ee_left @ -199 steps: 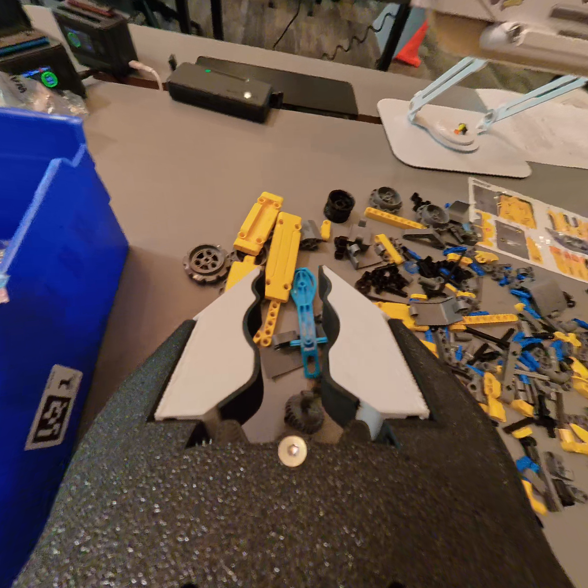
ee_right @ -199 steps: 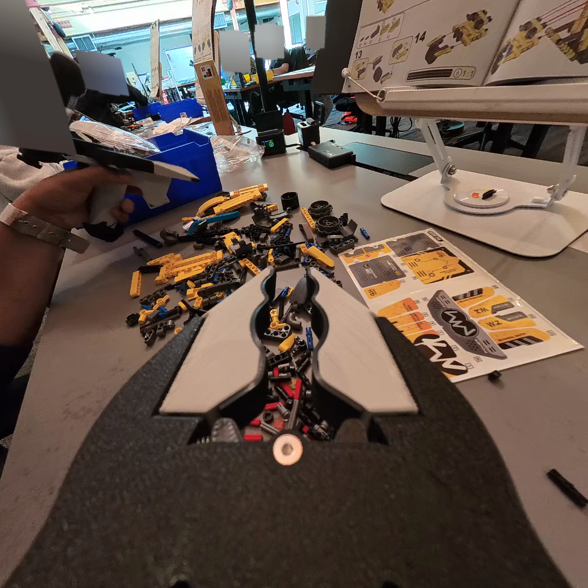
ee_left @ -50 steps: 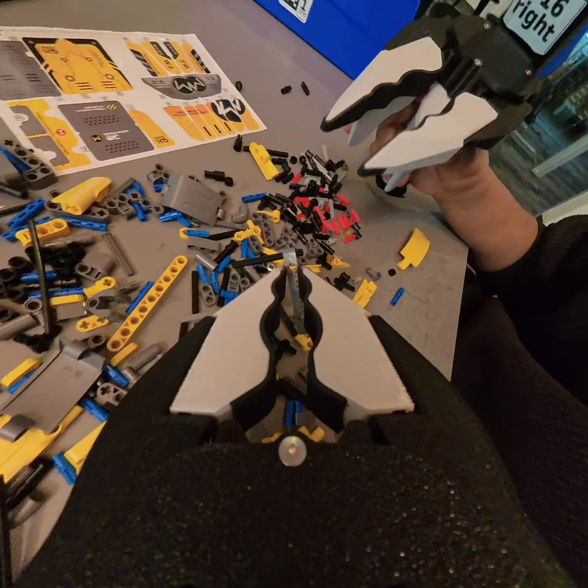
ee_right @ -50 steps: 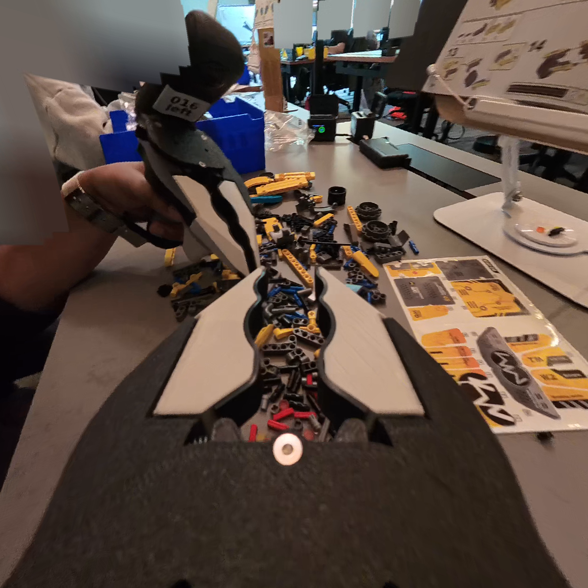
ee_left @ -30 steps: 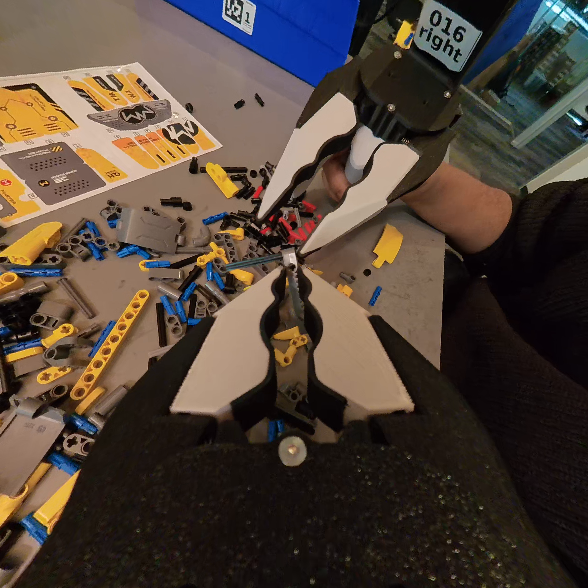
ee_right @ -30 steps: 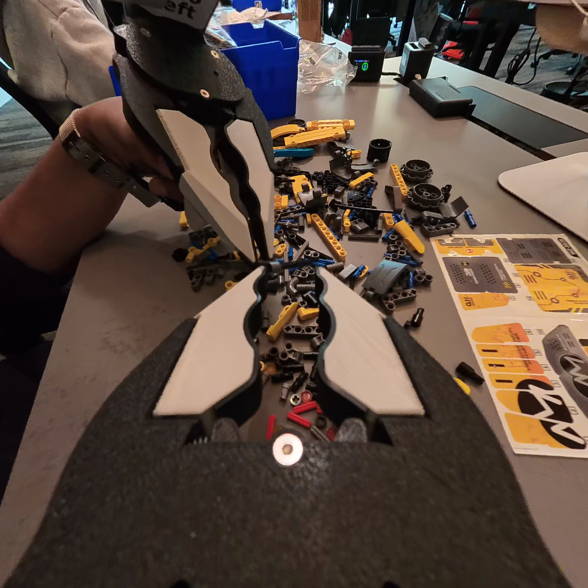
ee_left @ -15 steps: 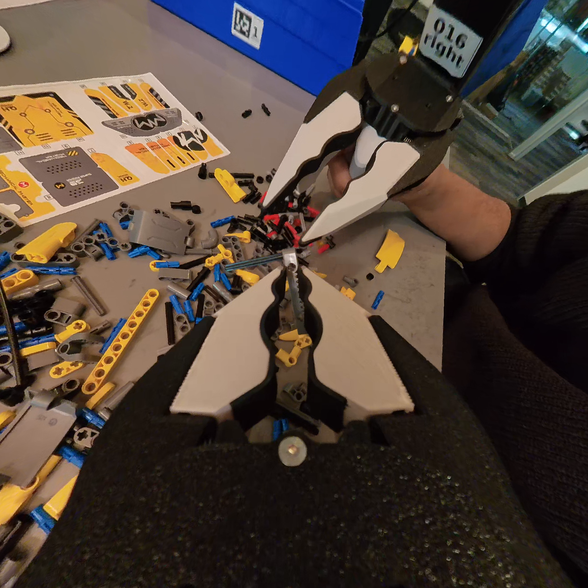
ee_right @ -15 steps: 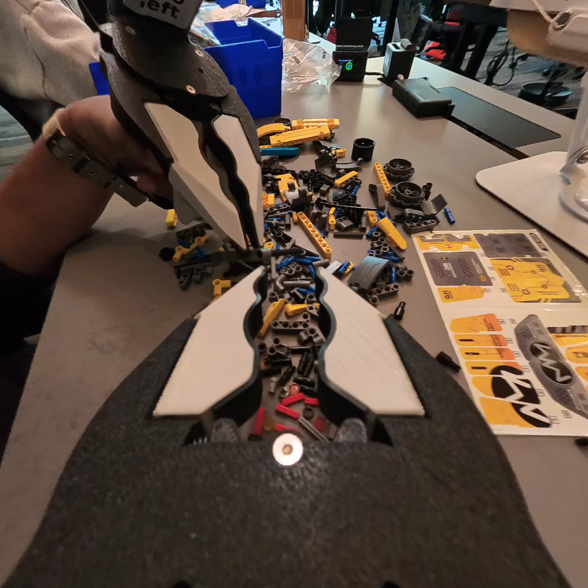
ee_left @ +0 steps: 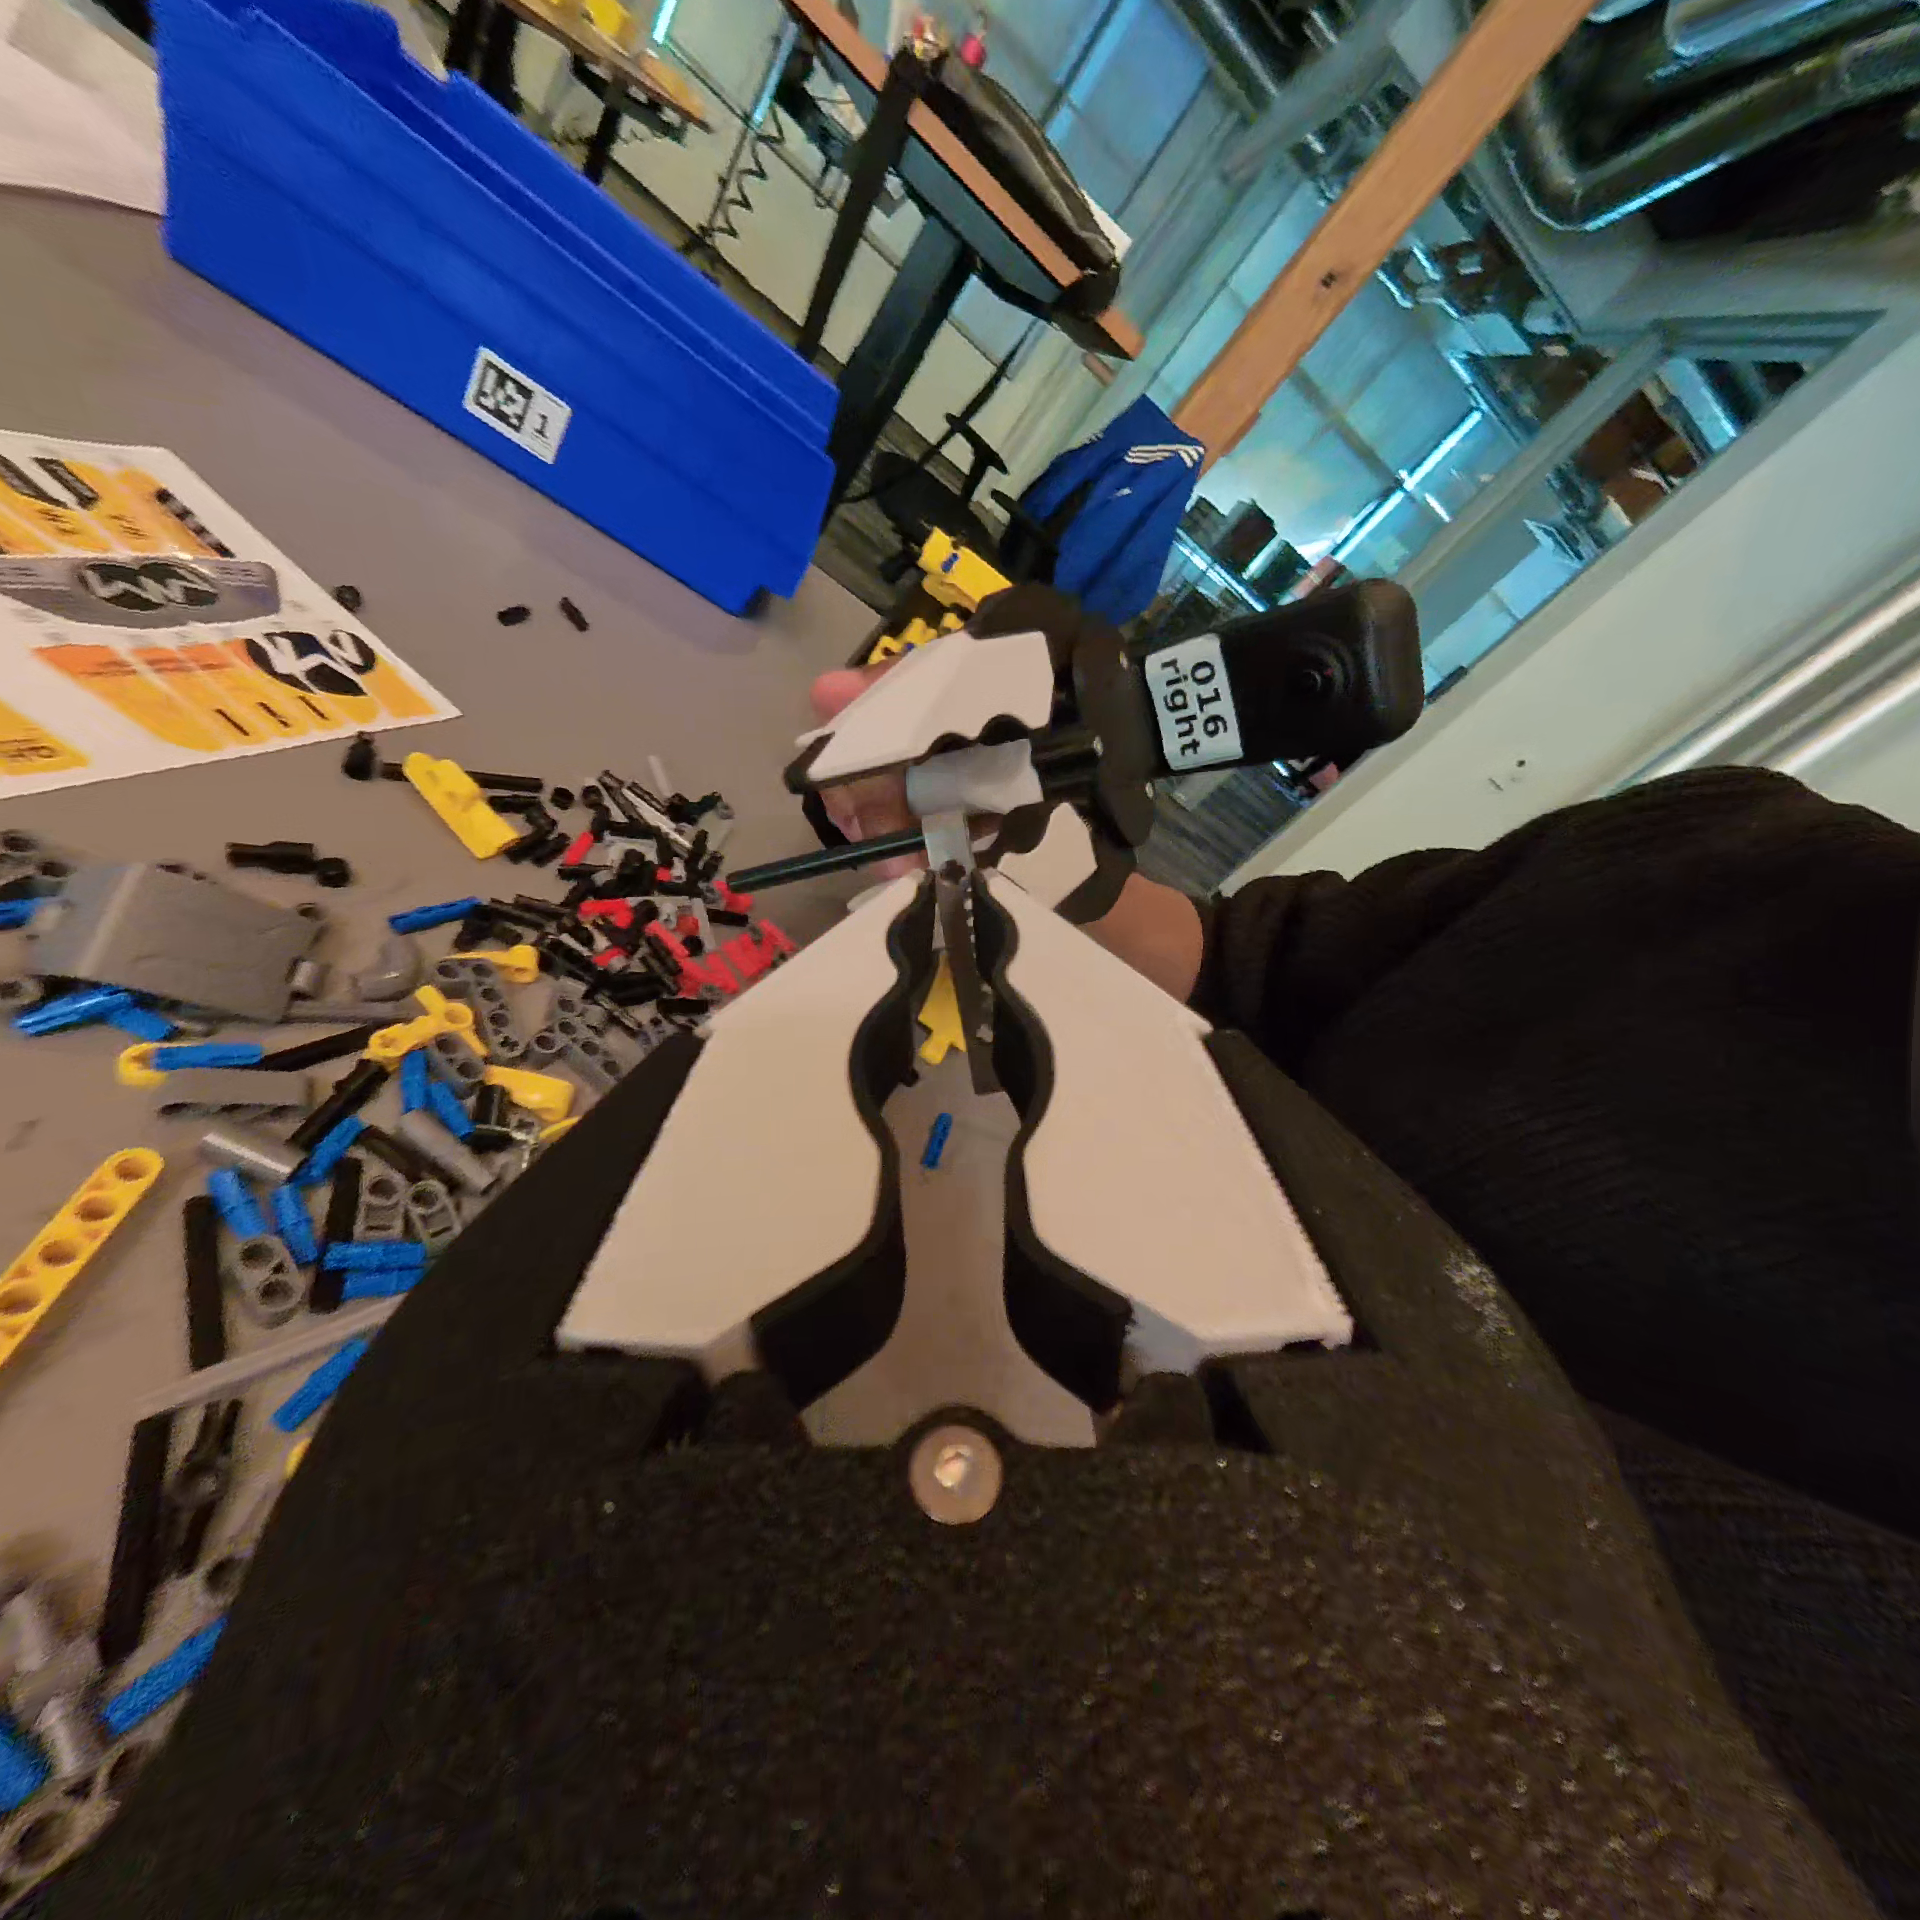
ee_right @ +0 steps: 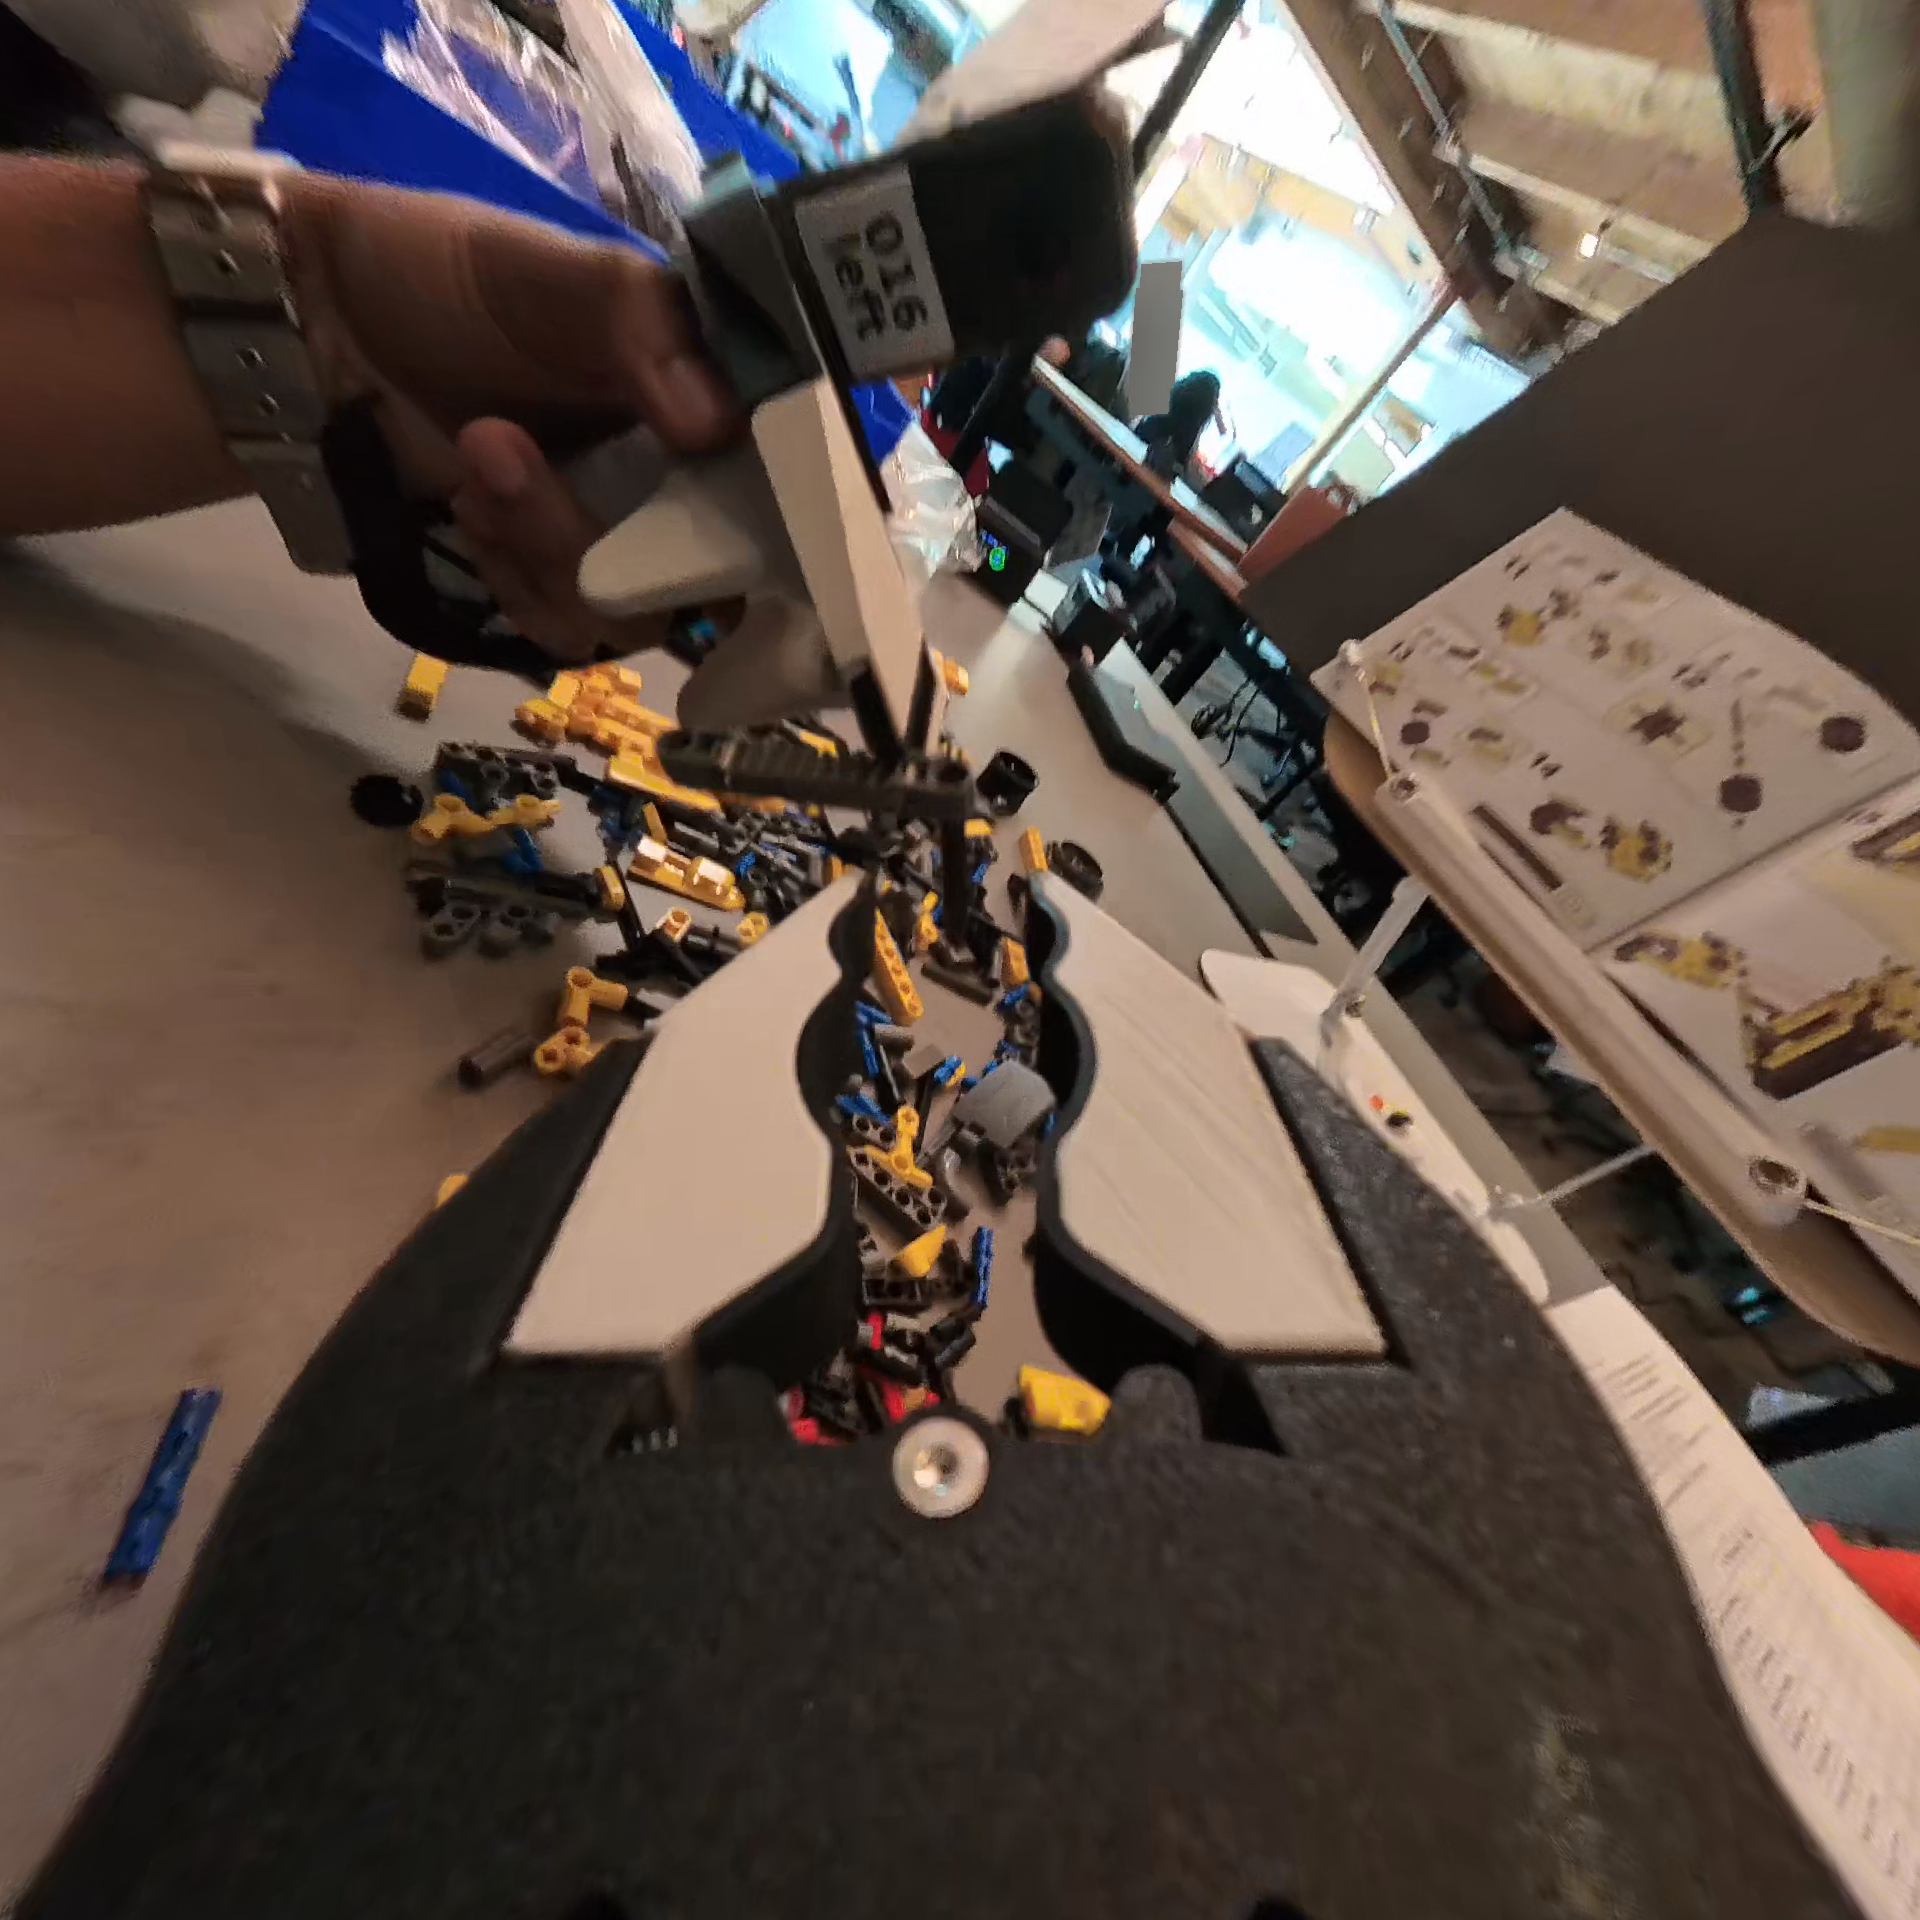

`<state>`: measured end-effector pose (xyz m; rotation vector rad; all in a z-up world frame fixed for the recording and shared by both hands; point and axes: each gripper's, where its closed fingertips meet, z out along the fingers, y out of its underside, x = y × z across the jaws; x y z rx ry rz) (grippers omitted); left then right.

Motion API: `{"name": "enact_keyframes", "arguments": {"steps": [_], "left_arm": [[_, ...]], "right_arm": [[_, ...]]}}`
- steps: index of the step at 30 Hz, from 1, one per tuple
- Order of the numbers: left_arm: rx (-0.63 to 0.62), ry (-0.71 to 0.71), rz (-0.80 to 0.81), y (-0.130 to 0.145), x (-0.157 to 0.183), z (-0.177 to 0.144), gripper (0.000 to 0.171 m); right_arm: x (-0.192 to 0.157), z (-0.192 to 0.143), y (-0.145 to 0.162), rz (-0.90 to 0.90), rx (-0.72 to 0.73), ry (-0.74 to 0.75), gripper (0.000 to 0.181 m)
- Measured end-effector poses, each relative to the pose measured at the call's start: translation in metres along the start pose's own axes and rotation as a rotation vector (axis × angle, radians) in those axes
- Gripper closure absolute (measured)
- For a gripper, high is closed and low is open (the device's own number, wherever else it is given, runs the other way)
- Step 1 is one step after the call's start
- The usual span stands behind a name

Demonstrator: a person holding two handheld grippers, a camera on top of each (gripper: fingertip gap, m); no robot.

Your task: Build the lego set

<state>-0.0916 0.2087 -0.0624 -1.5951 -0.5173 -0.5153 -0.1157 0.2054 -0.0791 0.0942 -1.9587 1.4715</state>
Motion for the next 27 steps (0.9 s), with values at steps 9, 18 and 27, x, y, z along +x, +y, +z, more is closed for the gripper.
{"name": "enact_keyframes", "arguments": {"steps": [9, 18, 27], "left_arm": [[0.063, 0.082, 0.022, -0.011, 0.014, -0.004, 0.165], [-0.086, -0.646, -0.017, 0.021, -0.095, -0.092, 0.165], [-0.169, -0.820, -0.025, 0.036, -0.114, -0.122, 0.165]], "right_arm": [[0.006, -0.002, 0.007, 0.011, -0.040, 0.013, 0.180], [0.018, 0.003, 0.053, 0.128, -0.257, 0.036, 0.180], [0.009, 0.005, 0.087, 0.337, -0.387, -0.039, 0.170]]}}
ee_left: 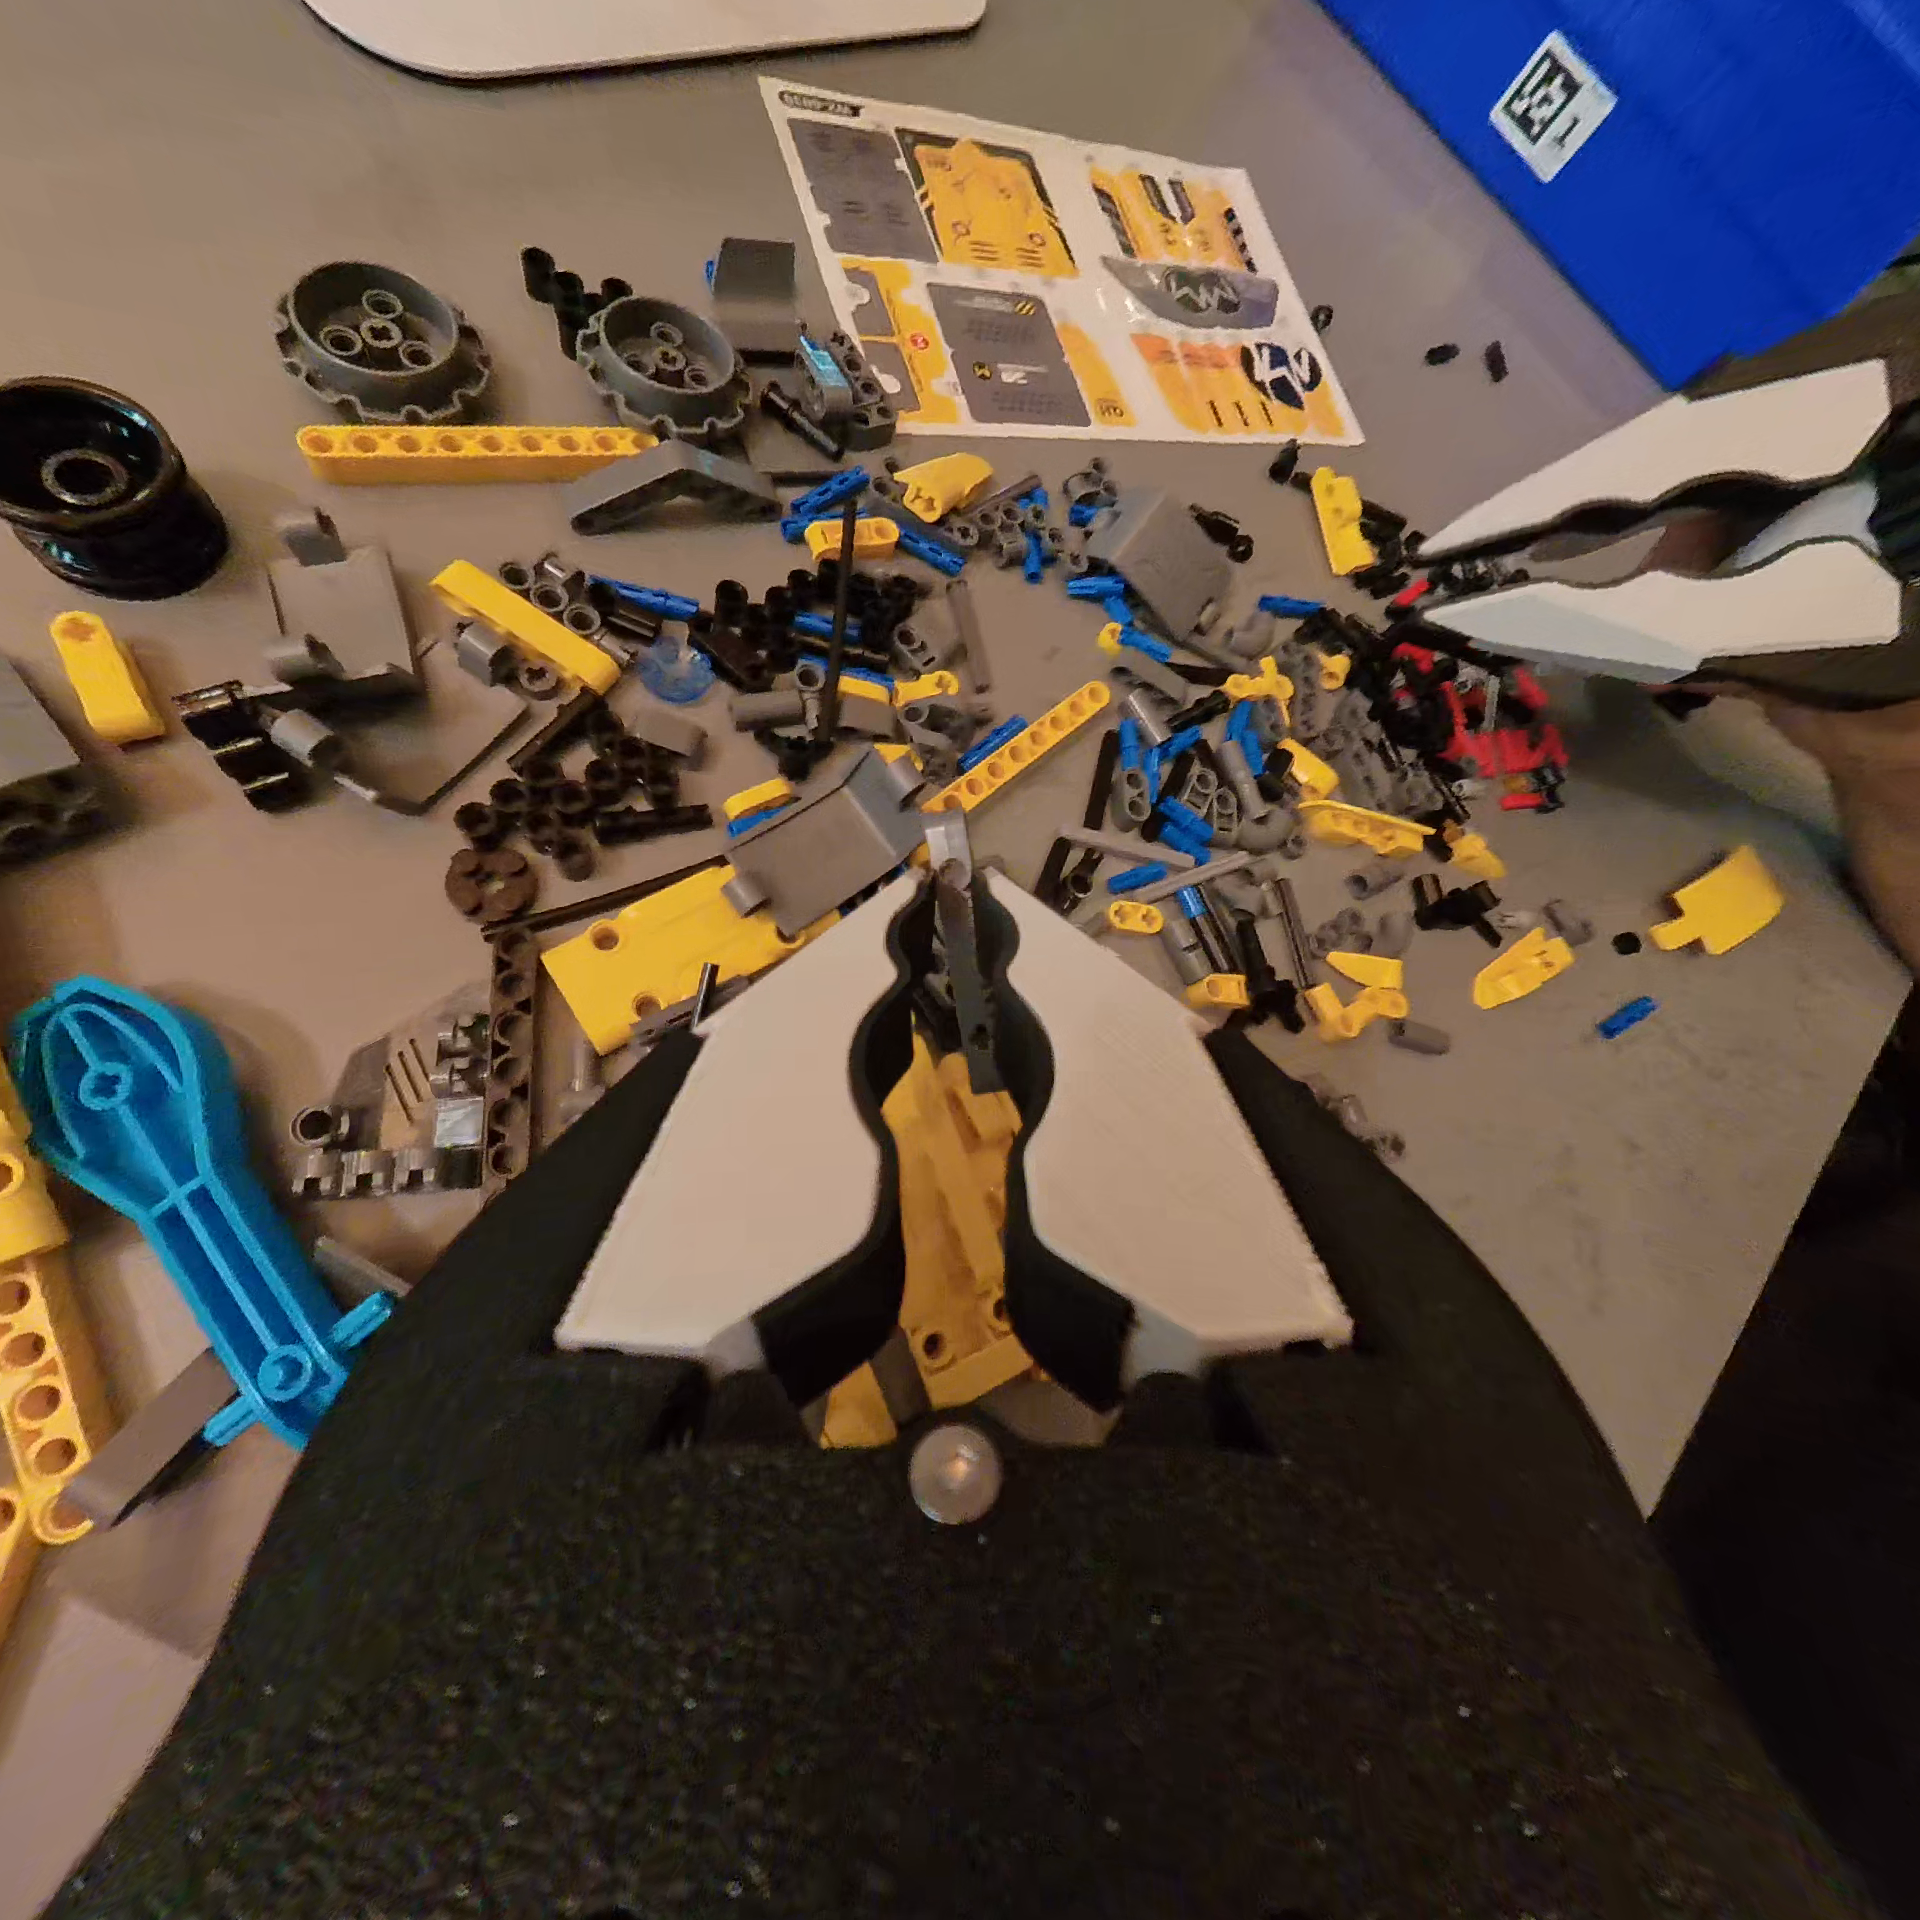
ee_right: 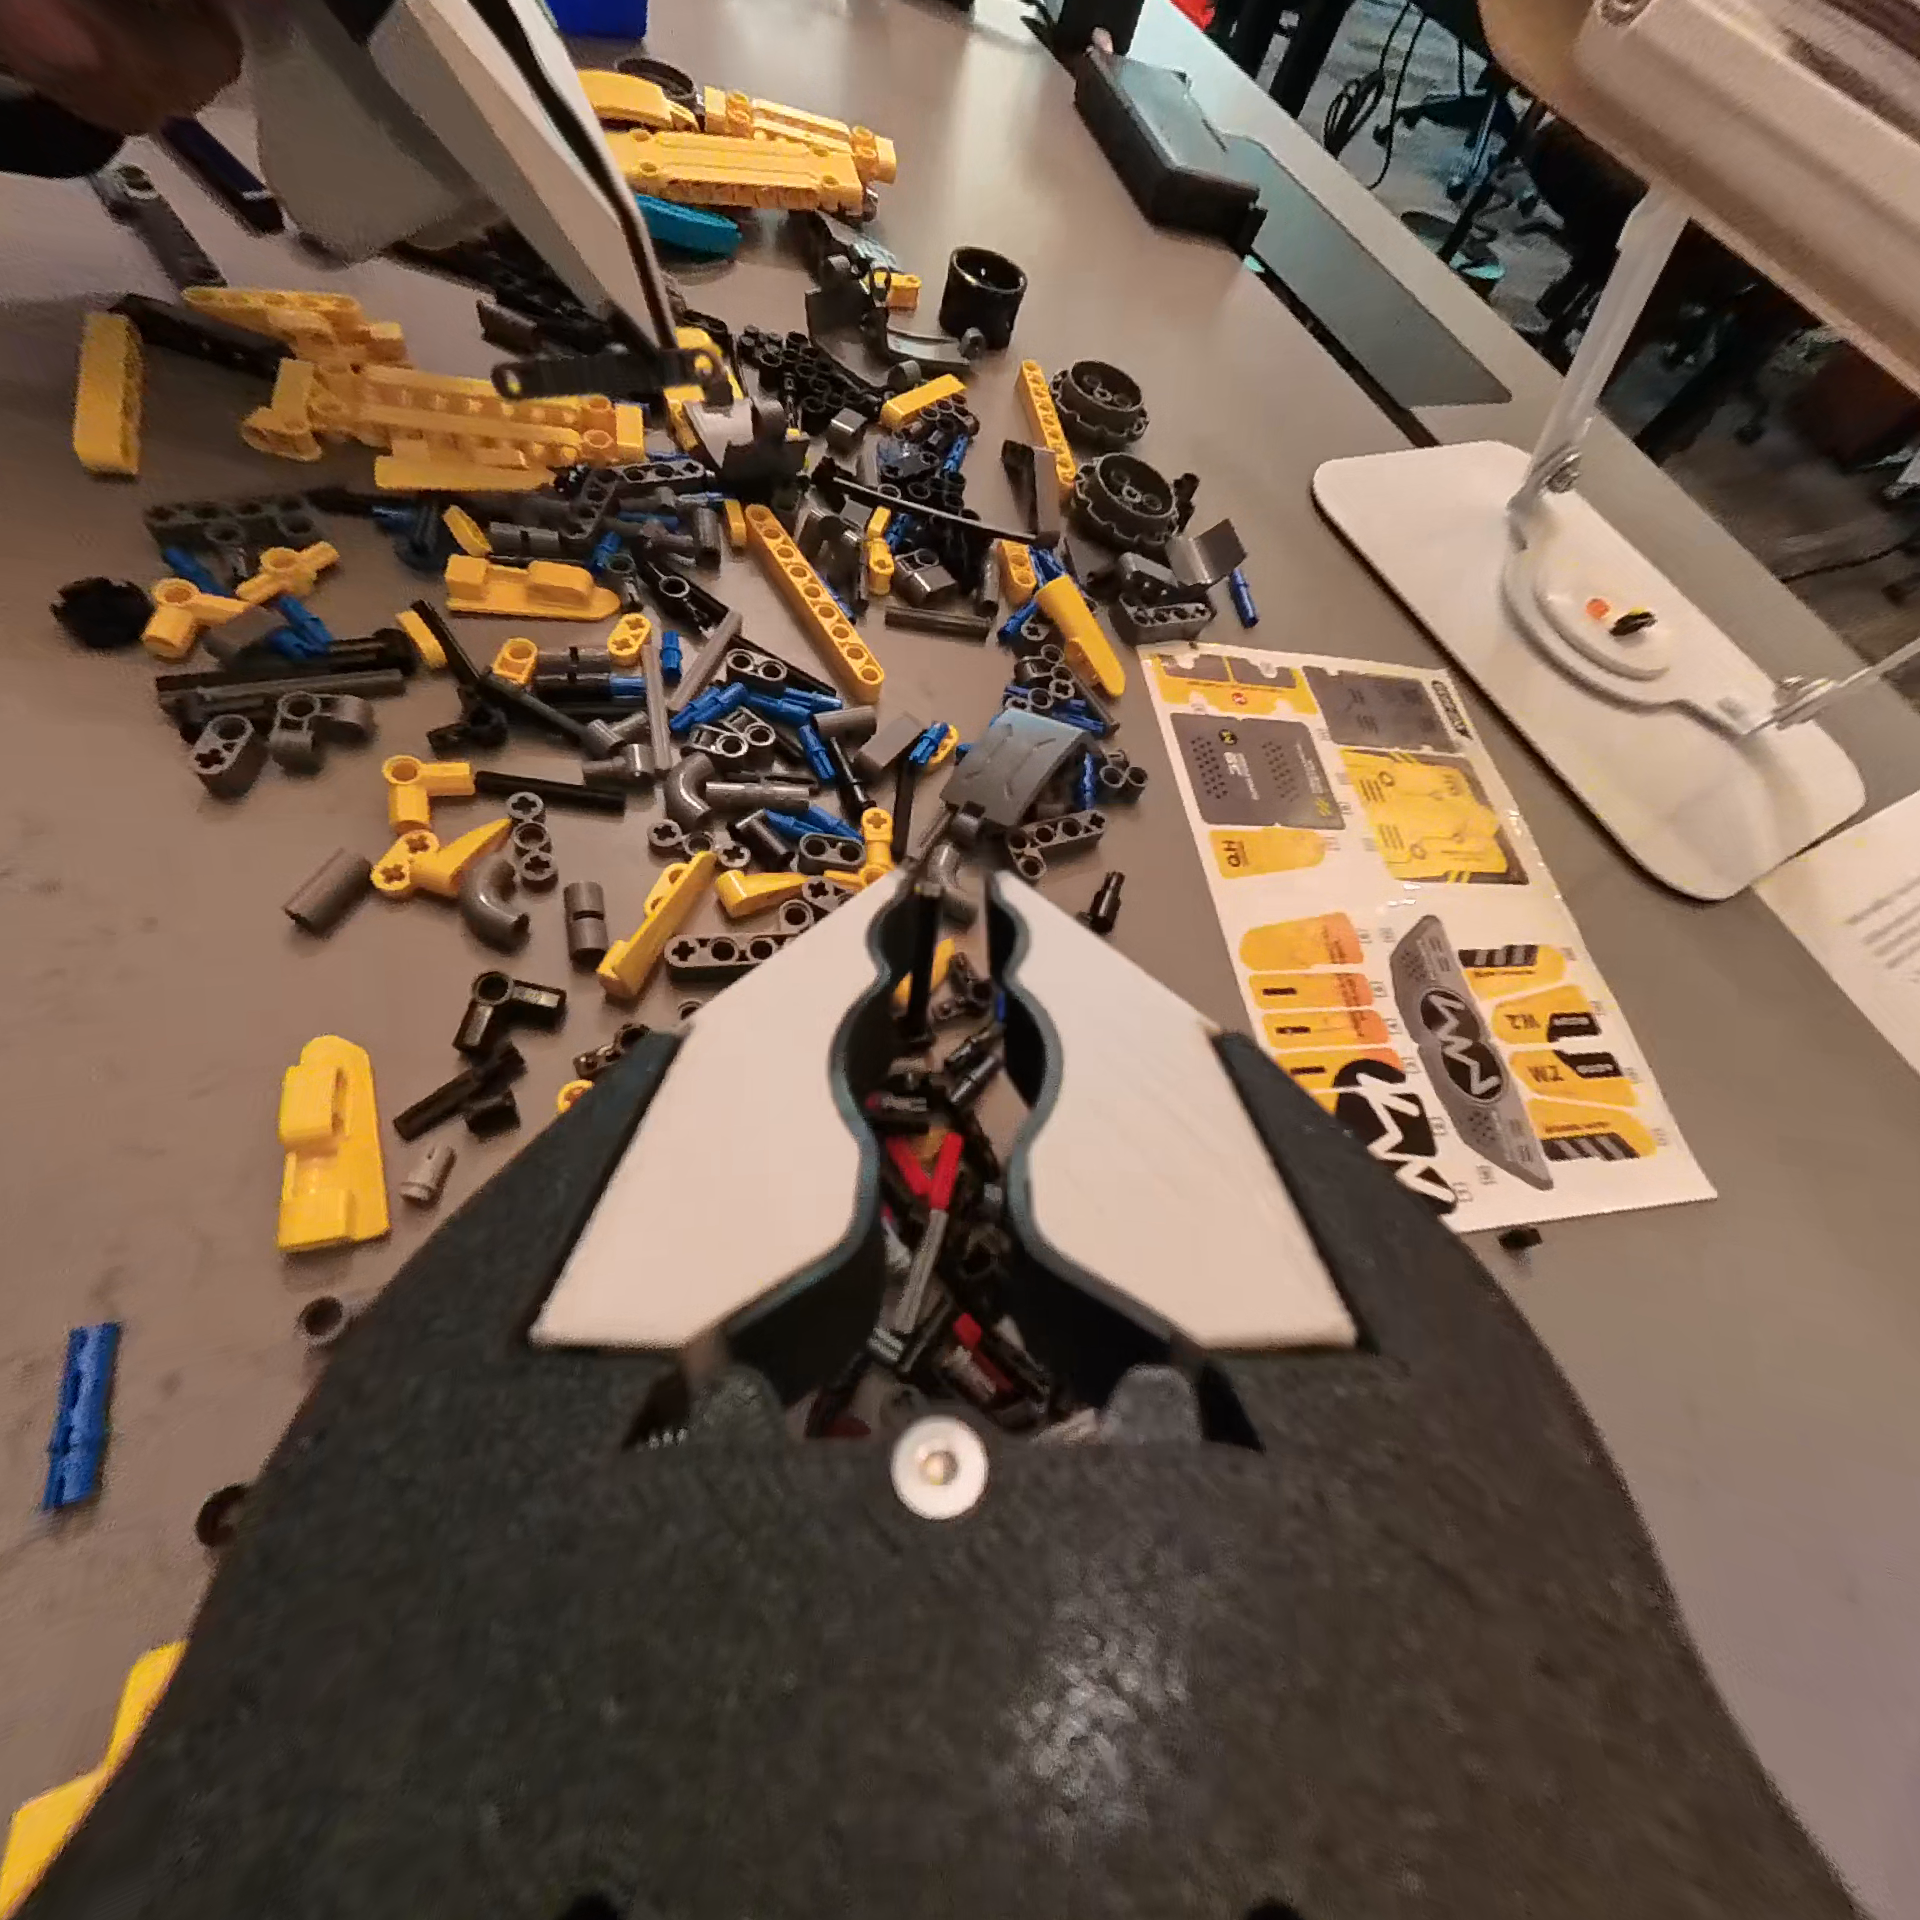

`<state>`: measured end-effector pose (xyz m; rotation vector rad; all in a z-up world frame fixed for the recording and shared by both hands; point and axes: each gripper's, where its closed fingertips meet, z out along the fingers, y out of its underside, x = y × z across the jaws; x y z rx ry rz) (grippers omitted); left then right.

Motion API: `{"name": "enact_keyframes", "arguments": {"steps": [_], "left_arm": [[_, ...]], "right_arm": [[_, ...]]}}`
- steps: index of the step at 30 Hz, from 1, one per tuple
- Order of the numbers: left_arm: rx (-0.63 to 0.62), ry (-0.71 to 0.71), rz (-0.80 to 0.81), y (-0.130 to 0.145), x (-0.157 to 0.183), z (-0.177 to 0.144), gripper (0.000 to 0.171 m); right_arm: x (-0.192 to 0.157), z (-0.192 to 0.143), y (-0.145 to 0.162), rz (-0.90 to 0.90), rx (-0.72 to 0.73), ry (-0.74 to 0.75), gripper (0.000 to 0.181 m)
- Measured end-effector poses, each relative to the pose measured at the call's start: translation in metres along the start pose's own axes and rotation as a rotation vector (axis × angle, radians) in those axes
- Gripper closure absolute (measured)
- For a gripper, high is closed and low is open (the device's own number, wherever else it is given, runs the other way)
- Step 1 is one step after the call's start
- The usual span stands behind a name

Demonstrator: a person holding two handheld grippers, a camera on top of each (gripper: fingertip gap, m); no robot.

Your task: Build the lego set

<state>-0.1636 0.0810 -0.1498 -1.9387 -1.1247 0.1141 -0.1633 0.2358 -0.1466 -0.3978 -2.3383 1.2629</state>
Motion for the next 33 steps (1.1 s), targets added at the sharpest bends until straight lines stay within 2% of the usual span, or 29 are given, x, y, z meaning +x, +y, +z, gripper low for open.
{"name": "enact_keyframes", "arguments": {"steps": [3, 8, 12, 15, 17, 20, 24, 28, 33], "left_arm": [[-0.009, 0.003, 0.005, 0.001, 0.002, 0.004, 0.165], [-0.035, -0.019, 0.015, 0.005, -0.001, 0.007, 0.164], [0.020, -0.029, 0.005, -0.005, -0.001, 0.002, 0.164], [0.081, 0.026, 0.027, -0.017, 0.013, -0.006, 0.164], [0.073, 0.097, 0.054, -0.018, 0.032, -0.006, 0.164], [-0.058, 0.190, 0.113, 0.000, 0.063, 0.006, 0.164], [-0.230, 0.153, 0.215, 0.024, 0.081, 0.029, 0.164], [-0.304, 0.096, 0.267, 0.033, 0.086, 0.039, 0.164], [-0.356, 0.013, 0.291, 0.040, 0.078, 0.041, 0.161]], "right_arm": [[0.002, 0.001, 0.002, 0.002, -0.009, 0.008, 0.163], [0.002, 0.001, 0.000, 0.016, 0.001, 0.006, 0.160], [0.003, -0.001, -0.004, 0.035, 0.020, 0.002, 0.159], [0.005, -0.004, -0.007, 0.048, 0.038, 0.007, 0.158], [0.006, -0.005, -0.009, 0.054, 0.048, 0.013, 0.158], [0.007, -0.006, -0.010, 0.061, 0.053, 0.014, 0.158], [0.006, -0.005, -0.008, 0.051, 0.042, 0.013, 0.158], [0.005, -0.006, -0.010, 0.041, 0.047, 0.013, 0.158], [0.006, -0.008, -0.014, 0.040, 0.061, 0.018, 0.158]]}}
